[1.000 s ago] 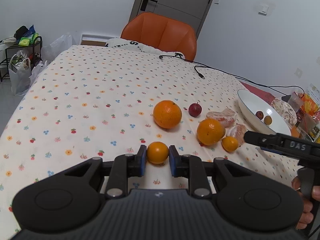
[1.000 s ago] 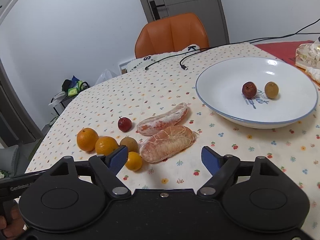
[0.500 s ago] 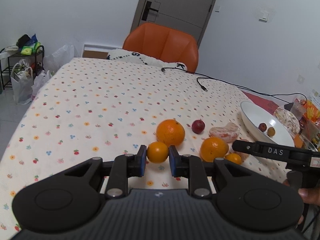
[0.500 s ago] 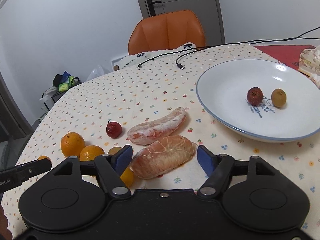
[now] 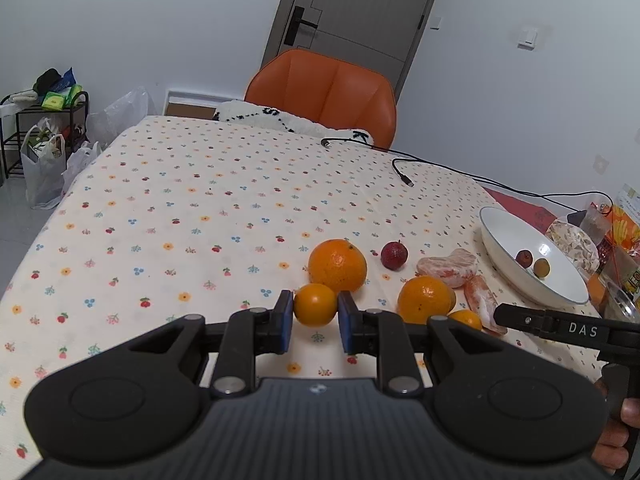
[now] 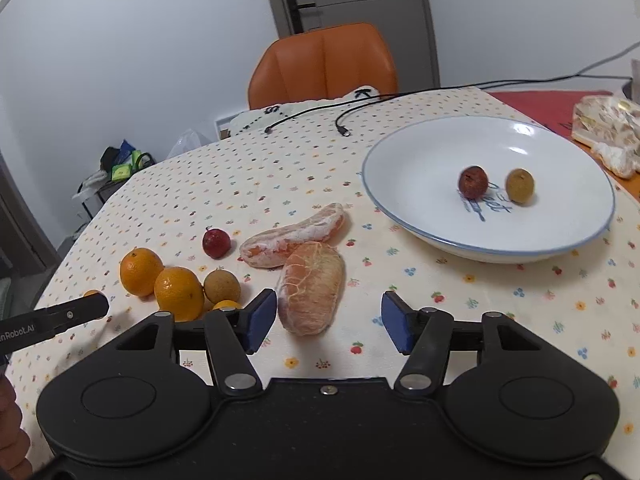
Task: Organize fruits
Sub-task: 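Close the right tool on a peeled pink pomelo segment, then carry mandarin and pomelo segment over the white plate and open both tools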
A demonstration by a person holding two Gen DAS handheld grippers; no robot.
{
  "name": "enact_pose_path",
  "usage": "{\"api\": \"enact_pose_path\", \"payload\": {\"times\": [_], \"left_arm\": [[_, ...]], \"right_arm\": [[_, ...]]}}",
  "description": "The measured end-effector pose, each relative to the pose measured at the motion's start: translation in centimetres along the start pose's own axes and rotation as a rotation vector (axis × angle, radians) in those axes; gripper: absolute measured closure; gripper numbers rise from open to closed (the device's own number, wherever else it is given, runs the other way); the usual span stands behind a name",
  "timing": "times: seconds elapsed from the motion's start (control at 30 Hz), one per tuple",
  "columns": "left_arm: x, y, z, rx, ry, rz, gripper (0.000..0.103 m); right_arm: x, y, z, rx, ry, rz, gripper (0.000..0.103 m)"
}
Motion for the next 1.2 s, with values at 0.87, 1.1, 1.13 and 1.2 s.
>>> {"api": "enact_pose_path", "payload": {"times": [0.87, 1.1, 1.13, 1.2], "left_arm": [[0.7, 0.3, 2.6, -0.051, -0.036, 0.021, 0.081], [1.0, -0.3, 4.6, -0.084, -0.046, 0.030, 0.081], [1.1, -0.4, 5.1, -0.091, -0.052, 0.030, 0.081], [1.3, -0.6, 5.9, -0.105, -0.065, 0.032, 0.081]], "right_arm": [[0.0, 1.3, 0.2, 0.089, -0.024, 0.024, 0.068], [0.5, 3.8, 1.8, 0.107, -0.044, 0.066, 0.069], [0.6, 4.2, 2.1, 0.106, -0.048, 0.076, 0.069], [0.9, 4.9, 2.7, 0.104, -0.059, 0.097, 0.069]]}}
Point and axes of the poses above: each gripper's, at about its wrist camera, not at the fingertips, and y roughly against the way its jaws point, z to its right, x to its top, the point moved 1 cm from there along -y, roughly the way its jaws point, and after that the axes turned 8 degrees about -x, right-handed, at the moved point
